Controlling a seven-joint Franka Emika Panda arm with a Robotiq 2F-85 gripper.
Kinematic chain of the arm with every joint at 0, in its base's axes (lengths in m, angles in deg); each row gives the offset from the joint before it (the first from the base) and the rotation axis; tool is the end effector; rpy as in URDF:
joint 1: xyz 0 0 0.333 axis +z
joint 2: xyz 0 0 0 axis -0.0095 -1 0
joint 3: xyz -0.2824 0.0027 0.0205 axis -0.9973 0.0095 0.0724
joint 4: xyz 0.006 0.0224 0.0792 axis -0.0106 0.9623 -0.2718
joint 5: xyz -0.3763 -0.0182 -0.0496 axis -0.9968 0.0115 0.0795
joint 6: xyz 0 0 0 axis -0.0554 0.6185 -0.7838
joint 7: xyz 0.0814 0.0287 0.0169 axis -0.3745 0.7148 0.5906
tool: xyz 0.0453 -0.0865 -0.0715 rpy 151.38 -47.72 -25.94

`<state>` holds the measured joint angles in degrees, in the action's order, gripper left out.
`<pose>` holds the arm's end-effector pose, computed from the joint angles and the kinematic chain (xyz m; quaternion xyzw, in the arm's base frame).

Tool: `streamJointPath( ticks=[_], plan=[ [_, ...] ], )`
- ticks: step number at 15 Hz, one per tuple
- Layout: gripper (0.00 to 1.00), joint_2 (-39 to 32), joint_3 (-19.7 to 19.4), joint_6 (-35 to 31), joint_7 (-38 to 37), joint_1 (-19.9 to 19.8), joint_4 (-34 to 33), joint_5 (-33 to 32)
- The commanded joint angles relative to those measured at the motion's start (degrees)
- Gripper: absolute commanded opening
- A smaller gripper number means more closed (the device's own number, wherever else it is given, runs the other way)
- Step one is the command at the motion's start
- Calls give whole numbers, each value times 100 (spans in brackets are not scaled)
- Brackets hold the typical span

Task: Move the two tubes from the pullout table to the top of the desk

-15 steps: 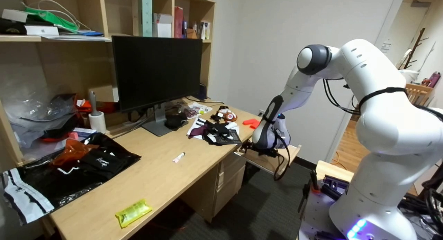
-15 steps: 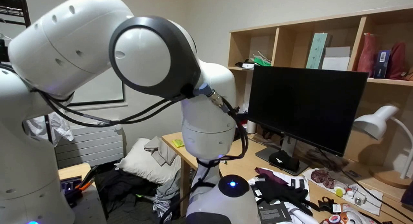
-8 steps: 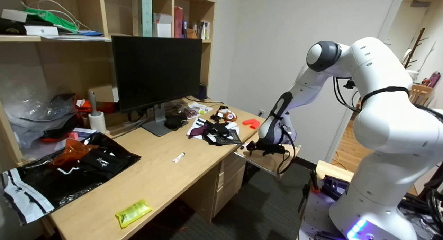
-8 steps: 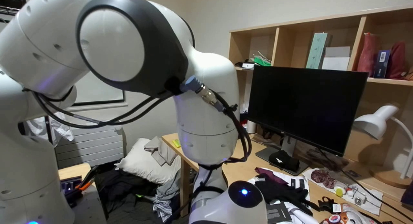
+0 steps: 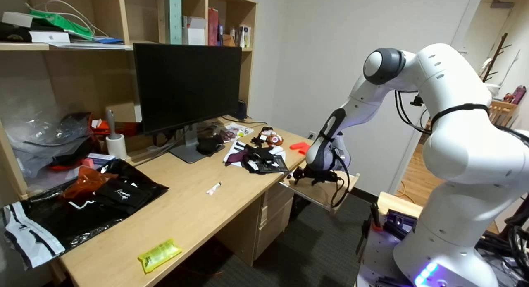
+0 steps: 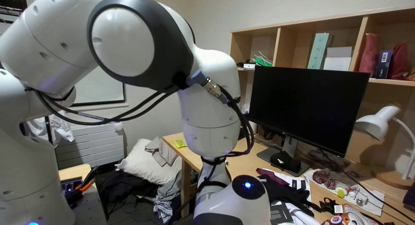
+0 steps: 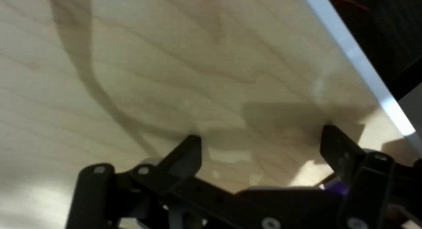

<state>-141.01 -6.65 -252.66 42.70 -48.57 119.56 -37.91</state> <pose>0.4016 -0.3152 -0.0274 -0.8877 0.4408 -0.1301 0.0289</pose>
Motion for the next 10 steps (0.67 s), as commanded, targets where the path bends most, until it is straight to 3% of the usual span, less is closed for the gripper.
streamJointPath(
  ticks=[1,6,7,10],
  plan=[
    [100,420,-193,657,462,541,-138,60],
    [100,544,-716,1052,1318,1242,-445,-148],
    [100,500,-548,928,1158,1075,-362,141],
    [100,486,-608,935,1174,1159,-371,202]
  ],
)
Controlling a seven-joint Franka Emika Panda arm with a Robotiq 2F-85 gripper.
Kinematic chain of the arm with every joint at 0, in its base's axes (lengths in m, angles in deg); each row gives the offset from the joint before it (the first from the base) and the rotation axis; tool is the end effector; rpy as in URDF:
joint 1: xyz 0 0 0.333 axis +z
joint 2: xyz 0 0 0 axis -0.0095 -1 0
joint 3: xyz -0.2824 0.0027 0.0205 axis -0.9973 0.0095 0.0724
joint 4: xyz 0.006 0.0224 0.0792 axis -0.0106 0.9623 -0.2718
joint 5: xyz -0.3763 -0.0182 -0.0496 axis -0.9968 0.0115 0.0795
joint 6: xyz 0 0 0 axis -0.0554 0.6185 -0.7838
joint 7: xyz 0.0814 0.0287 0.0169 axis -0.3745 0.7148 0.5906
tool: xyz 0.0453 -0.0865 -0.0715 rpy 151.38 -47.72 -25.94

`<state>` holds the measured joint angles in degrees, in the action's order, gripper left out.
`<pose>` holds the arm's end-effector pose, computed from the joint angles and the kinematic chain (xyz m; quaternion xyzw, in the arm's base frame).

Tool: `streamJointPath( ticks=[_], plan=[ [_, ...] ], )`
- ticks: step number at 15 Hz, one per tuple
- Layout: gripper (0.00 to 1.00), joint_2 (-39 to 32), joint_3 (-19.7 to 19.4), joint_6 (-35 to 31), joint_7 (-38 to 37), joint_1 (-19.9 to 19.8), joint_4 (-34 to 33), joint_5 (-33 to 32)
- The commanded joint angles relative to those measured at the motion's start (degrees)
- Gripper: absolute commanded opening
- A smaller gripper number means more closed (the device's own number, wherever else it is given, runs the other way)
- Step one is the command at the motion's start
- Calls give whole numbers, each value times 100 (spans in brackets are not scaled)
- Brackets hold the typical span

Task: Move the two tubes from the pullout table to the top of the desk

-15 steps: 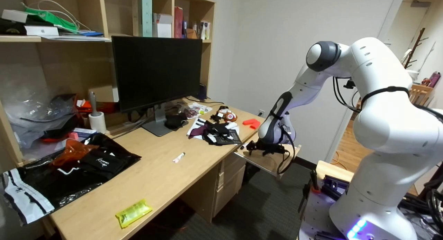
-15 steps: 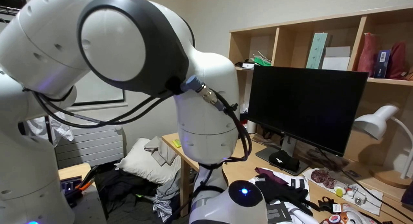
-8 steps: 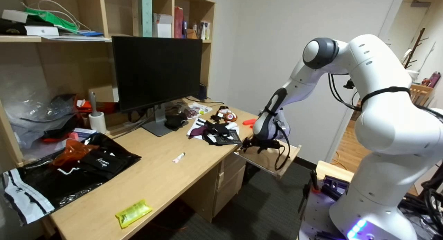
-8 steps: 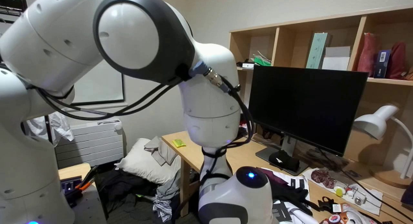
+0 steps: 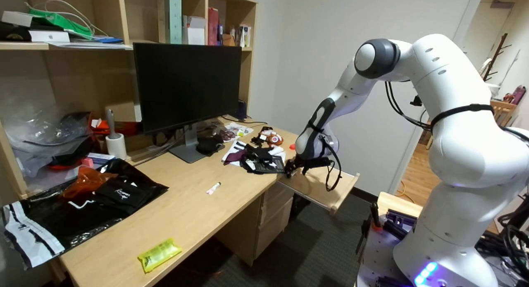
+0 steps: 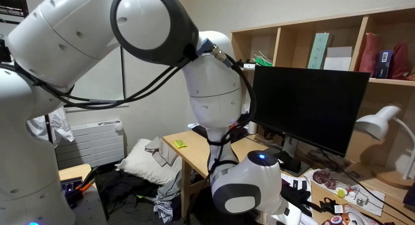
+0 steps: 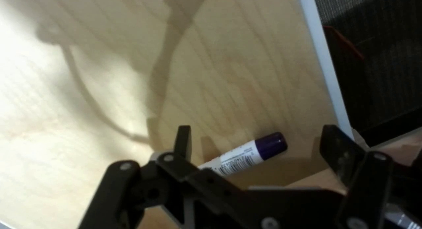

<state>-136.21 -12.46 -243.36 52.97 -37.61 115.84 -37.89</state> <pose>0.4537 -0.3084 0.0093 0.9503 -0.2919 0.1073 0.0137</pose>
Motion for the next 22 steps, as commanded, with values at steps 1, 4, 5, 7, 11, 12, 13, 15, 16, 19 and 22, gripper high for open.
streamJointPath(
  ticks=[1,4,5,7,11,12,13,15,16,19,22],
  plan=[
    [100,5,-28,4,147,62,1,201],
    [100,-100,754,306,884,-734,-46,-115],
    [100,-161,920,434,1128,-904,-116,-177],
    [100,-178,1364,730,1722,-1370,-82,-233],
    [100,-110,1254,770,1633,-1219,-34,49],
    [100,-113,1255,770,1633,-1216,-33,51],
    [100,-116,1259,770,1632,-1202,-32,55],
    [100,-169,1306,877,1732,-1218,-37,9],
    [100,-146,1051,1020,1674,-975,-76,-80],
    [100,-77,564,1265,1812,-596,-129,-264],
    [100,-77,182,1756,2128,-342,-277,-415]
  ],
)
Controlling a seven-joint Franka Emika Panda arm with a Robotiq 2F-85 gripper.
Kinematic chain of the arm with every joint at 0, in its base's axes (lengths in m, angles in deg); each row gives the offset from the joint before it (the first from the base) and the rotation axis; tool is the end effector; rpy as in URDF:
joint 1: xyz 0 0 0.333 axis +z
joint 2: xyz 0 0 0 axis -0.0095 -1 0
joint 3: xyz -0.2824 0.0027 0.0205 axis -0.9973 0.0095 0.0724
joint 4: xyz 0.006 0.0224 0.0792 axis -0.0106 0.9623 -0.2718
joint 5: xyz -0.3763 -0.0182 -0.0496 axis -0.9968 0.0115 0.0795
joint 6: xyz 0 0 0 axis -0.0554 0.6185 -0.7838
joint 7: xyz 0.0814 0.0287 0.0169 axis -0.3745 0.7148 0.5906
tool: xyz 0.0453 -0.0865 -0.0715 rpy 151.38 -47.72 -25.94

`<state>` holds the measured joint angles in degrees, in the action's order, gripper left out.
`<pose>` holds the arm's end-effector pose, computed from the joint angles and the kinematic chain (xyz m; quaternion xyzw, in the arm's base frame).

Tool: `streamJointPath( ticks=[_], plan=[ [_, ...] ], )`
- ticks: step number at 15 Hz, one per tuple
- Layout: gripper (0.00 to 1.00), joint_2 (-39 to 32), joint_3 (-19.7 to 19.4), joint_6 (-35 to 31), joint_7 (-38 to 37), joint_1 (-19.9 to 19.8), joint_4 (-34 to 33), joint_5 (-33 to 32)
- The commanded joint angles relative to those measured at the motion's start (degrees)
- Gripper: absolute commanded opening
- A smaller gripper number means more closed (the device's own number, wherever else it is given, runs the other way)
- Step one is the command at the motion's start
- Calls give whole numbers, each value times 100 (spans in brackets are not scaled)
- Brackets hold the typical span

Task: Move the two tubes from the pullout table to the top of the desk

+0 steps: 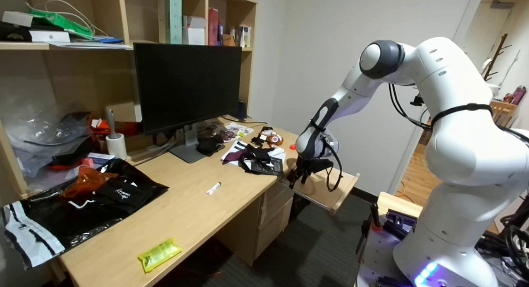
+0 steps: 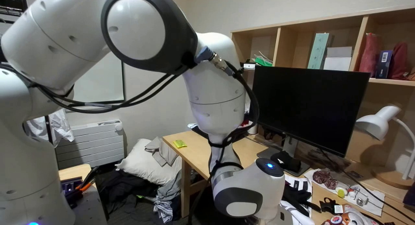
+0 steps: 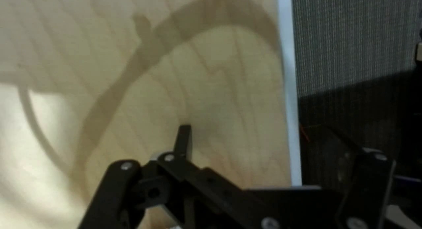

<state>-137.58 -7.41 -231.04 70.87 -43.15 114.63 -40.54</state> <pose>0.4406 -0.2931 -0.0147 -0.9892 0.1381 -0.0243 0.0417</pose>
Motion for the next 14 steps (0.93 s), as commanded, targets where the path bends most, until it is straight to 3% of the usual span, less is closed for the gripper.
streamJointPath(
  ticks=[1,5,11,14],
  plan=[
    [100,29,-457,589,372,311,-246,-166],
    [100,-128,-403,588,765,161,-666,-15],
    [100,-558,-565,-124,522,319,-1200,-2],
    [100,-823,-350,-100,601,175,-1402,28]
  ],
)
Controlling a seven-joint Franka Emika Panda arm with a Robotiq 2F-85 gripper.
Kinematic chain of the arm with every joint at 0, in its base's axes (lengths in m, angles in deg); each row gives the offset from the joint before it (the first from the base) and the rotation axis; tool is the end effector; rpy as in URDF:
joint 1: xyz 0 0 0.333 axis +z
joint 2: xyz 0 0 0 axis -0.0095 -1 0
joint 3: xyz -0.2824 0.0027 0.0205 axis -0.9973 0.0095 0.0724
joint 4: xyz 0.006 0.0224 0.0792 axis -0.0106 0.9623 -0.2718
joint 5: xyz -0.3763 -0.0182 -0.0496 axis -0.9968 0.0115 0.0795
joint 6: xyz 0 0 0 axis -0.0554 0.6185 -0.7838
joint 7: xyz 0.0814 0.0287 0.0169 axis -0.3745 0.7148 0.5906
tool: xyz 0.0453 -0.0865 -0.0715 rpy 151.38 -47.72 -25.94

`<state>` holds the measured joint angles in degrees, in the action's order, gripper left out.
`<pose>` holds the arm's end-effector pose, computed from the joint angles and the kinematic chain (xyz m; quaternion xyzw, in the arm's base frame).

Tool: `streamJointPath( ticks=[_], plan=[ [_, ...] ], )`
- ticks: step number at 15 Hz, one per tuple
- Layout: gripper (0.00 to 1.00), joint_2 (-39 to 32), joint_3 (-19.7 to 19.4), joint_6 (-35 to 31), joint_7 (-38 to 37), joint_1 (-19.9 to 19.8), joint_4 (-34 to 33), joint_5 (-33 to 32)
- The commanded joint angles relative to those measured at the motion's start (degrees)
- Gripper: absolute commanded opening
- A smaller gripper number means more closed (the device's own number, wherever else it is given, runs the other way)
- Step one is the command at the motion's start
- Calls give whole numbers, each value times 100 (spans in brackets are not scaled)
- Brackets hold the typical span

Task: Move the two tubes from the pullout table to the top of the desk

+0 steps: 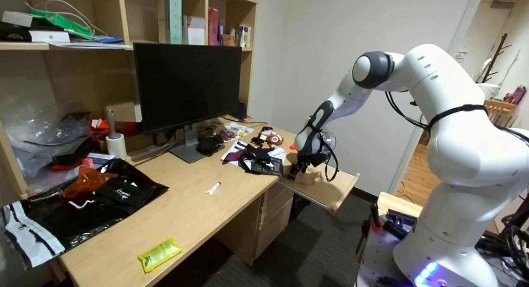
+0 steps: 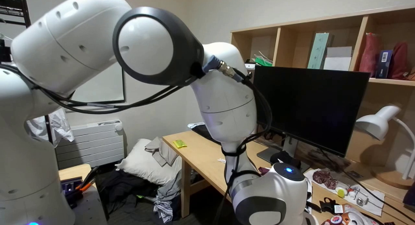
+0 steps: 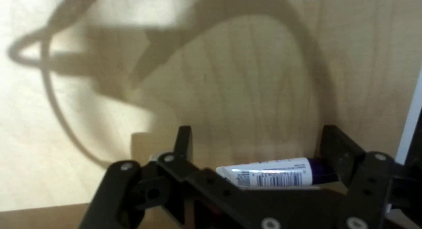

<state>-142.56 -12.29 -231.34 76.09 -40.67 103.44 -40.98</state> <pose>0.4661 -0.3519 -0.0128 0.9936 -0.0981 0.0540 0.0171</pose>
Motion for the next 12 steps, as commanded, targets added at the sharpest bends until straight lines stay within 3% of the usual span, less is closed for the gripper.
streamJointPath(
  ticks=[1,6,10,12],
  plan=[
    [100,-390,139,-70,68,-61,-319,64],
    [100,-471,201,-107,84,-109,-420,76],
    [100,-381,545,-172,208,-409,-325,134],
    [100,-323,538,-312,183,-447,-228,107]
  ],
)
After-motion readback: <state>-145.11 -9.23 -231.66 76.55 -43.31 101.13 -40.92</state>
